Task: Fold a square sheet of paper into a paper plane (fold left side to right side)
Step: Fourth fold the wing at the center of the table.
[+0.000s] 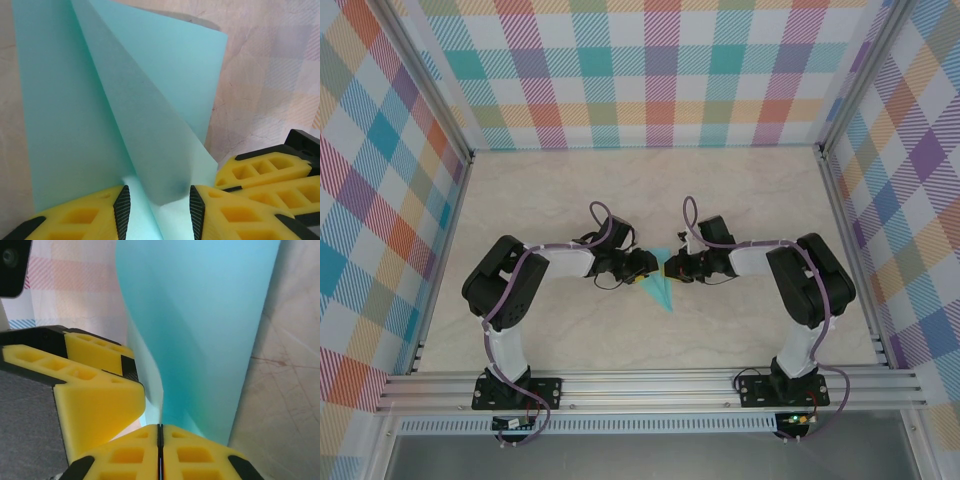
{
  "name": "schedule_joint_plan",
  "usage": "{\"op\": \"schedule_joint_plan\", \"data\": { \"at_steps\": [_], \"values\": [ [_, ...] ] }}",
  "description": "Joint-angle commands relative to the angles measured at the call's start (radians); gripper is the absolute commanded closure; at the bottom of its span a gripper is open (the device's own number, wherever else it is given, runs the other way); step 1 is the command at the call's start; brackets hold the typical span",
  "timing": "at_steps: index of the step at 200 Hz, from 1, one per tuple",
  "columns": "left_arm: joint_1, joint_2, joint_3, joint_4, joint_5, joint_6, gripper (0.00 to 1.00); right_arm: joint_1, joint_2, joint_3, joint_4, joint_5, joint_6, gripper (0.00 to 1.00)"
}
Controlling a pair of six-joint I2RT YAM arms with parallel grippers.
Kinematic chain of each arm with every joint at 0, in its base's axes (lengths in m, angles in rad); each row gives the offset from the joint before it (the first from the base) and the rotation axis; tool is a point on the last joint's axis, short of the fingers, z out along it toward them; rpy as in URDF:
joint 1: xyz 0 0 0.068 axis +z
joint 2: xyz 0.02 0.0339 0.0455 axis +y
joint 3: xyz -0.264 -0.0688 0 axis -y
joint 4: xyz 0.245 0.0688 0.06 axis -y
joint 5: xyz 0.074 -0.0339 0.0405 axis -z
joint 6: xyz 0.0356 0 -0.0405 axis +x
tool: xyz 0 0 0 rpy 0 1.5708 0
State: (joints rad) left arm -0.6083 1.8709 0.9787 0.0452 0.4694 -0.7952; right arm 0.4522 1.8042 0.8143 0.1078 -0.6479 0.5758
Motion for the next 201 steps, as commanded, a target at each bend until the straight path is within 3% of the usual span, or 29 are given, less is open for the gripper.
{"op": "schedule_joint_plan", "data": {
  "at_steps": [1, 46, 201],
  "values": [
    [-0.008, -0.009, -0.001, -0.057, -0.037, 0.022, 0.61, 0.002, -0.007, 0.028, -0.025, 0.018, -0.027, 0.96],
    [-0.008, -0.007, 0.0, -0.059, -0.037, 0.022, 0.61, 0.002, -0.023, 0.046, -0.121, 0.113, -0.086, 0.97],
    [-0.008, -0.015, 0.011, -0.052, -0.025, 0.02, 0.61, 0.002, 0.03, 0.043, -0.177, 0.137, -0.107, 0.96]
  ]
}}
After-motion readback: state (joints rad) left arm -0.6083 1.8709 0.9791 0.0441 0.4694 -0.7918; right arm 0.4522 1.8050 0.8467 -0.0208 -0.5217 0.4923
